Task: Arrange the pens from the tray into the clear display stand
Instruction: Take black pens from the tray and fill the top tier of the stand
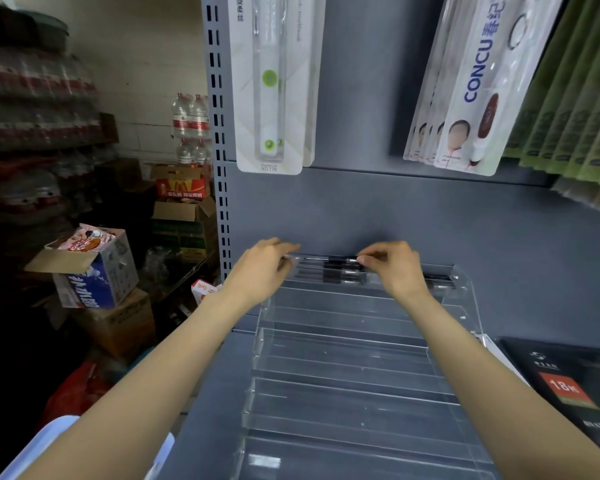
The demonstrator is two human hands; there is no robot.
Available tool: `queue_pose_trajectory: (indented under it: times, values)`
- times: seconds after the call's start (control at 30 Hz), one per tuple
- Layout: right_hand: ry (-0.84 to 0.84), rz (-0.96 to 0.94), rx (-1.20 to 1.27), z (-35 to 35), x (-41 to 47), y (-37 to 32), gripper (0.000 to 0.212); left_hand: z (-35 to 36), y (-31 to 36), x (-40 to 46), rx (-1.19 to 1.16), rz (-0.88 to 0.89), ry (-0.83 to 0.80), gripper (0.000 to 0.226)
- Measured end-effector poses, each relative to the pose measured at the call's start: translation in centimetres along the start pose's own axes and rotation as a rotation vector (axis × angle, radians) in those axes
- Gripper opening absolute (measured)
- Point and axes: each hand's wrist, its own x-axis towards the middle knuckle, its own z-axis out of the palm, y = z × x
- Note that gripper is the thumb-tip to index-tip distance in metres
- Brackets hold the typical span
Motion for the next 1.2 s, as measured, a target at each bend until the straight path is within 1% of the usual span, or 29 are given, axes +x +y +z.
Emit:
queue_pose_trajectory:
  times: [0.1, 0.23, 0.43, 0.6, 0.63, 0.7, 0.77, 0.83, 0.97, 1.07, 1.13, 1.2]
  values:
    - [-0.014, -0.01, -0.064, 0.5, 0.2, -0.2, 0.011, 0.1, 0.0, -0.2, 0.109, 0.059, -0.06, 0.039]
    - [0.002, -0.003, -0.096, 0.8, 0.1, -0.7, 0.012, 0.3, -0.2, -0.4, 0.218, 0.08, -0.096, 0.041]
    - [-0.068, -0.019, -0.182, 0.6, -0.4, -0.9, 0.018, 0.4, 0.0, -0.5, 0.237, 0.085, -0.074, 0.041]
    - [-0.089, -0.036, -0.216, 0.4, -0.9, -1.0, 0.021, 0.3, 0.6, -1.0, 0.207, 0.044, -0.118, 0.043]
    - [-0.072, -0.051, -0.224, 0.5, -1.2, -1.1, 0.022, 0.2, 0.7, -1.2, 0.177, 0.04, -0.101, 0.041]
    - [-0.019, -0.093, -0.212, 0.8, -1.9, -1.5, 0.022, 0.0, 0.8, -1.7, 0.1, 0.043, -0.011, 0.037]
    - [0.014, -0.118, -0.145, 1.3, -2.9, -2.5, 0.021, -0.3, 0.9, -2.5, 0.016, 0.018, 0.102, 0.033]
    - [0.011, -0.131, -0.069, 2.2, -4.4, -4.0, 0.018, -0.7, 0.7, -3.7, -0.064, -0.025, 0.19, 0.03]
    - [-0.046, -0.159, 0.009, 4.9, -8.3, -8.0, 0.018, -2.1, -0.6, -7.7, -0.17, -0.088, 0.279, 0.022]
    - [-0.118, -0.136, 0.041, 8.0, -12.2, -11.3, 0.02, -3.6, -2.4, -12.6, -0.254, -0.185, 0.328, 0.018]
    - [-0.183, -0.136, 0.051, 10.9, -15.5, -13.6, 0.022, -4.5, -4.5, -16.6, -0.268, -0.243, 0.328, 0.016]
    - [-0.258, -0.127, 0.056, 14.4, -19.0, -15.9, 0.022, -5.3, -7.2, -21.0, -0.277, -0.304, 0.293, 0.015]
